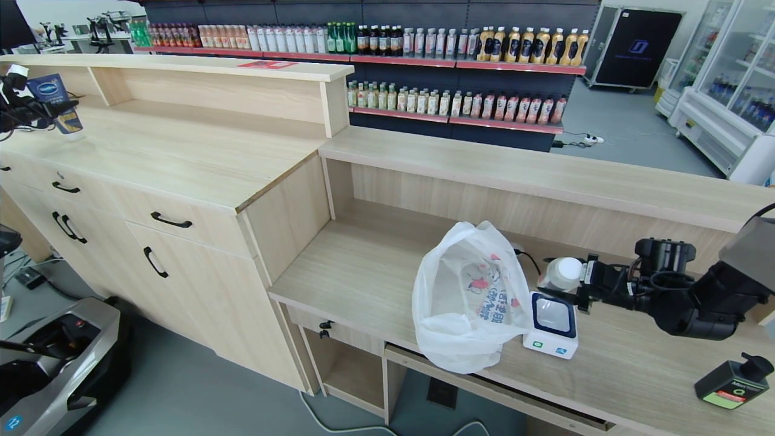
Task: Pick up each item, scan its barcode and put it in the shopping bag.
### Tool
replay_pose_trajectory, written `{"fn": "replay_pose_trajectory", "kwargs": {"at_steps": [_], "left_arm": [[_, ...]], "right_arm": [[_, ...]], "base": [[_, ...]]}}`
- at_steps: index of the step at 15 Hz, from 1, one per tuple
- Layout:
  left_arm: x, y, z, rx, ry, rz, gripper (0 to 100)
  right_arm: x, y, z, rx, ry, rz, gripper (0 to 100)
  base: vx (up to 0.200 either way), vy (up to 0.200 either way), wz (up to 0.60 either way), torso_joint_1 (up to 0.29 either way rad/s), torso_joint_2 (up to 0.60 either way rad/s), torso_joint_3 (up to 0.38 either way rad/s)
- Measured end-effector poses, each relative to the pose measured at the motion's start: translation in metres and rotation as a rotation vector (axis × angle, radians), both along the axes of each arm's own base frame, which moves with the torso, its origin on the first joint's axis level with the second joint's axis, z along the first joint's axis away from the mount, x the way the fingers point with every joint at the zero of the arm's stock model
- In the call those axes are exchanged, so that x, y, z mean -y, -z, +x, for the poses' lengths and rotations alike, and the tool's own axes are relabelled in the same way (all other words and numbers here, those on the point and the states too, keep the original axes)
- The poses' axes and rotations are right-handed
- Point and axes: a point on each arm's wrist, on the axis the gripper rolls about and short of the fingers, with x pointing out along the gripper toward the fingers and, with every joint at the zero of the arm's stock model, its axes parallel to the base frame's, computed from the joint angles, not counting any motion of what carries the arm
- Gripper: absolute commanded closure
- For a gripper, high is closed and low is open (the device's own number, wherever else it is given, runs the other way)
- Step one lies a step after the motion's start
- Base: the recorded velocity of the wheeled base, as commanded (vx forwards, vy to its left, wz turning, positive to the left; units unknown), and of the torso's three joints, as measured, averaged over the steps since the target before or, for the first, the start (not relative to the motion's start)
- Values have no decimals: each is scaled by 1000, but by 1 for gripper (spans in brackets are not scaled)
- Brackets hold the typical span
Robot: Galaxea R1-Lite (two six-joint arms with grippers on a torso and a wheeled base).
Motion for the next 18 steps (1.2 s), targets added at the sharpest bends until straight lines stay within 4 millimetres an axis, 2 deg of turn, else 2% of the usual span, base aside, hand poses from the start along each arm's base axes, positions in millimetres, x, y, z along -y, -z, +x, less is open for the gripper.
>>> {"fn": "replay_pose_trajectory", "kwargs": {"at_steps": [8,10,14,18], "left_arm": [[0,0,0,0,0,0,100],[0,0,0,0,0,0,100],[0,0,0,0,1,0,100],[0,0,0,0,0,0,100]], "right_arm": [[0,3,2,-12,2,5,100],[5,-2,0,-43,24,40,100],[27,-43,-13,-147,131,207,100],[40,-91,-54,-273,252,382,100]], "base": [[0,0,0,0,0,0],[0,0,0,0,0,0],[0,0,0,0,0,0],[0,0,0,0,0,0]]}}
